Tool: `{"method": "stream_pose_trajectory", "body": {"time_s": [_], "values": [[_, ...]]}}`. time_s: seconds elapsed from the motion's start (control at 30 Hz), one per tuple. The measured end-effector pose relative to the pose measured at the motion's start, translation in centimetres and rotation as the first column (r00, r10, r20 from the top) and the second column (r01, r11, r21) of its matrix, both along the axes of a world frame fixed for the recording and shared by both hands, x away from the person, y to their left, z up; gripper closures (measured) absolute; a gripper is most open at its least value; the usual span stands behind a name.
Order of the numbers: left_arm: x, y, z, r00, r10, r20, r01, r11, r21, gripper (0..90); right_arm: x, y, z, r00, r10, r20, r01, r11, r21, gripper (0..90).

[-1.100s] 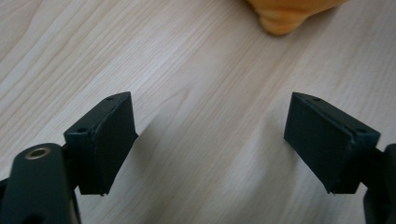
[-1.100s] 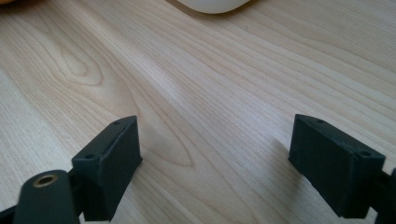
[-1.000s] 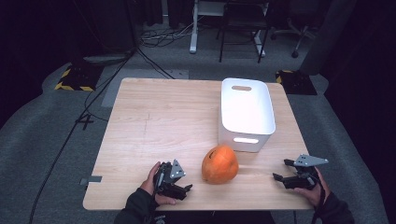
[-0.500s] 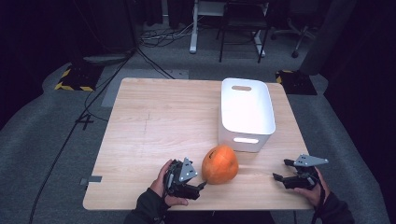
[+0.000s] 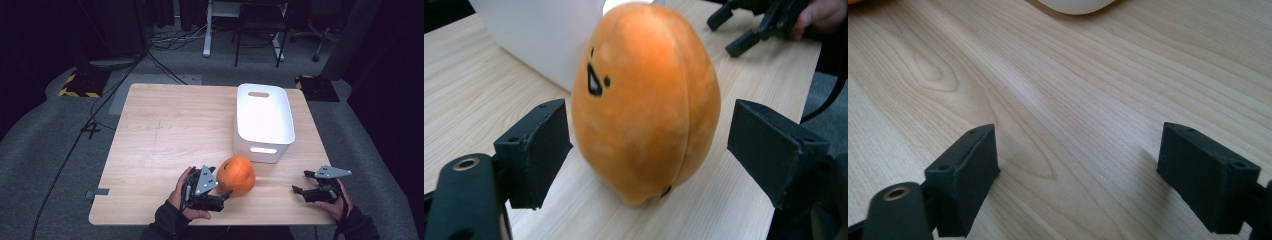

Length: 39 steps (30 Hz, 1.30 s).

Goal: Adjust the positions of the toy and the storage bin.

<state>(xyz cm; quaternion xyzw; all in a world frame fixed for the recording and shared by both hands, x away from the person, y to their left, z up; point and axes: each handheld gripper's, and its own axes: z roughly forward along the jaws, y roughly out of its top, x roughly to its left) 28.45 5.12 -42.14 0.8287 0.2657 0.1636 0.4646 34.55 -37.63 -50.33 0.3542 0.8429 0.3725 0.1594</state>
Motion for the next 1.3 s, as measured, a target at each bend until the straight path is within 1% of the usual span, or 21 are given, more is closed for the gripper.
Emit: {"method": "stream_pose_trajectory", "body": {"time_s": [0.13, 0.17, 0.2, 0.27, 0.33, 0.37, 0.4, 0.47, 0.5, 0.6, 0.63, 0.7, 0.83, 0.87, 0.93, 1.03, 1.07, 1.13, 1.17, 1.27, 1.3], "values": [[0.3, -0.8, 0.3, 0.9999, -0.003, 0.015, 0.003, 1.0000, 0.002, 16.7, 0.0, 0.0, 0.0, 1.0000, 0.000, 0.000, 0.000, 1.0000, 0.000, 16.5], [0.6, -1.2, 0.4, 1.0000, -0.004, 0.003, 0.004, 0.9997, -0.025, 16.7, 0.0, 0.0, 0.0, 1.0000, 0.000, 0.000, 0.000, 1.0000, 0.000, 16.5], [0.6, -1.2, 0.4, 1.0000, -0.004, 0.003, 0.004, 0.9997, -0.025, 16.7, 0.0, 0.0, 0.0, 1.0000, 0.000, 0.000, 0.000, 1.0000, 0.000, 16.5], [1.3, -2.0, 0.5, 0.9998, 0.017, 0.006, -0.017, 0.9995, -0.028, 16.7, 0.0, 0.0, 0.0, 1.0000, 0.000, 0.000, 0.000, 1.0000, 0.001, 16.5], [1.5, -2.3, 0.4, 0.9997, 0.025, 0.002, -0.025, 0.9993, -0.026, 16.7, 0.0, 0.0, 0.0, 1.0000, 0.001, 0.000, -0.001, 1.0000, 0.000, 16.6], [2.0, -2.7, 0.1, 0.9988, 0.048, -0.003, -0.048, 0.9985, -0.025, 16.7, 0.0, 0.0, 0.0, 1.0000, 0.001, 0.000, -0.001, 1.0000, 0.000, 16.6], [2.3, -2.8, -0.1, 0.9986, 0.050, -0.015, -0.051, 0.9981, -0.035, 16.3, 0.0, 0.0, 0.0, 1.0000, 0.001, 0.000, -0.001, 1.0000, 0.000, 16.5], [2.5, -2.9, -0.2, 0.9984, 0.055, -0.015, -0.055, 0.9977, -0.039, 16.1, 0.0, 0.0, 0.0, 1.0000, 0.000, 0.000, 0.000, 1.0000, 0.001, 16.6], [2.8, -3.2, -0.4, 0.9985, 0.051, -0.020, -0.052, 0.9970, -0.058, 16.2, 0.0, 0.0, 0.0, 1.0000, 0.000, 0.000, 0.000, 1.0000, 0.000, 16.6], [3.0, -3.6, -0.6, 0.9985, 0.051, -0.022, -0.052, 0.9970, -0.057, 16.3, 0.0, 0.0, 0.0, 1.0000, 0.000, 0.000, 0.000, 1.0000, 0.000, 16.5], [3.0, -3.9, -0.7, 0.9989, 0.040, -0.024, -0.041, 0.9971, -0.063, 17.6, 0.0, 0.0, 0.0, 1.0000, 0.000, 0.000, 0.000, 1.0000, 0.000, 16.5], [2.9, -4.2, -0.6, 0.9992, 0.035, -0.017, -0.036, 0.9979, -0.054, 18.1, 0.0, 0.0, 0.0, 1.0000, 0.001, 0.000, -0.001, 1.0000, 0.000, 16.6], [2.6, -4.5, -0.2, 0.9995, 0.031, -0.003, -0.031, 0.9976, -0.062, 19.1, 0.0, 0.0, 0.0, 1.0000, 0.001, 0.000, -0.001, 1.0000, 0.000, 16.5], [2.7, -4.7, -0.4, 0.9993, 0.037, -0.010, -0.038, 0.9980, -0.050, 18.2, 0.0, 0.0, 0.0, 1.0000, 0.000, 0.000, 0.000, 1.0000, 0.000, 16.5], [2.9, -4.8, -0.7, 0.9989, 0.040, -0.024, -0.042, 0.9972, -0.062, 17.4, 0.0, 0.0, 0.0, 1.0000, 0.000, 0.000, 0.000, 1.0000, 0.000, 16.5], [3.0, -5.3, -0.7, 0.9981, 0.062, 0.003, -0.062, 0.9977, -0.029, 17.9, 0.0, 0.0, 0.0, 1.0000, 0.000, 0.000, 0.000, 1.0000, 0.000, 16.5], [3.0, -5.3, -0.7, 0.9981, 0.062, 0.003, -0.062, 0.9977, -0.029, 18.1, 0.0, 0.0, 0.0, 1.0000, 0.000, 0.000, 0.000, 1.0000, 0.000, 16.5], [3.2, -5.5, -0.8, 0.9979, 0.065, 0.001, -0.065, 0.9975, -0.026, 21.4, 0.0, 0.0, 0.0, 1.0000, 0.000, 0.000, 0.000, 1.0000, 0.001, 16.6], [3.5, -5.6, -0.9, 0.9973, 0.073, -0.008, -0.074, 0.9968, -0.032, 23.7, 0.0, 0.0, 0.0, 1.0000, 0.001, 0.000, -0.001, 1.0000, 0.000, 16.5], [3.7, -5.5, -0.9, 0.9975, 0.069, -0.014, -0.069, 0.9972, -0.027, 35.8, 0.0, 0.0, 0.0, 1.0000, 0.000, 0.000, 0.000, 1.0000, 0.000, 16.6], [3.8, -5.5, -1.0, 0.9976, 0.066, -0.020, -0.067, 0.9972, -0.034, 35.8, 0.0, 0.0, 0.0, 1.0000, 0.001, 0.000, -0.001, 1.0000, 0.000, 16.5]]}}
